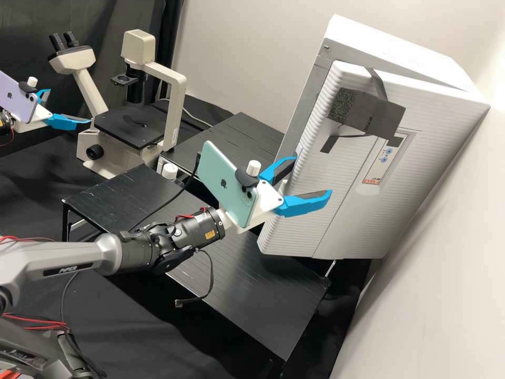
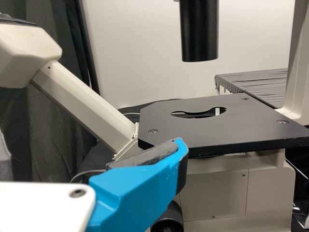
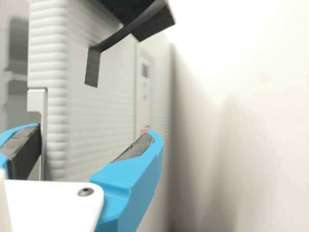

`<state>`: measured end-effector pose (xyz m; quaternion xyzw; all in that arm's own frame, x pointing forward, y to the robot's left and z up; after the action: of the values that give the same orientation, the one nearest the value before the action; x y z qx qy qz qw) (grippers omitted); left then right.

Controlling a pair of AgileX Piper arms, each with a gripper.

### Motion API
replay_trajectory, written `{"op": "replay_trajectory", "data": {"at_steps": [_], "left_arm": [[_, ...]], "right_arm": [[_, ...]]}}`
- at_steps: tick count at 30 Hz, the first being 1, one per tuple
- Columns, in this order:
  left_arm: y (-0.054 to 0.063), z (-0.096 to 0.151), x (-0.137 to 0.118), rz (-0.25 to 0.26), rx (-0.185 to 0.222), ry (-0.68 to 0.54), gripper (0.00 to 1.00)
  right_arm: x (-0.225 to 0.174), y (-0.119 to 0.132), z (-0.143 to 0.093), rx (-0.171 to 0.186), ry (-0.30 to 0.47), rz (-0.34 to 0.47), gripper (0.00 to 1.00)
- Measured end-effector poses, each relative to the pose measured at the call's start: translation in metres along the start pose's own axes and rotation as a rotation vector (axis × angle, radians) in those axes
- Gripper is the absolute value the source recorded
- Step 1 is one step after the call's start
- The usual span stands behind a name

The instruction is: Open the incubator door.

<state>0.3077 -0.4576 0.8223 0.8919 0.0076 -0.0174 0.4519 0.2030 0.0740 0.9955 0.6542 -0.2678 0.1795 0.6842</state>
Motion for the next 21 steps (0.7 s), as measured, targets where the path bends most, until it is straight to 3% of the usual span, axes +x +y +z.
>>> {"op": "replay_trajectory", "data": {"at_steps": [9,16,21], "left_arm": [[0.0,0.0,0.0,0.0,0.0,0.0,1.0],[0.0,0.0,0.0,0.0,0.0,0.0,1.0],[0.0,0.0,0.0,0.0,0.0,0.0,1.0]], "right_arm": [[-0.021,0.018,0.004,0.065,-0.088,0.151,1.0],[-0.034,0.023,-0.008,0.04,-0.023,0.202,1.0],[-0.042,0.023,-0.012,0.056,0.004,0.198,1.0]]}}
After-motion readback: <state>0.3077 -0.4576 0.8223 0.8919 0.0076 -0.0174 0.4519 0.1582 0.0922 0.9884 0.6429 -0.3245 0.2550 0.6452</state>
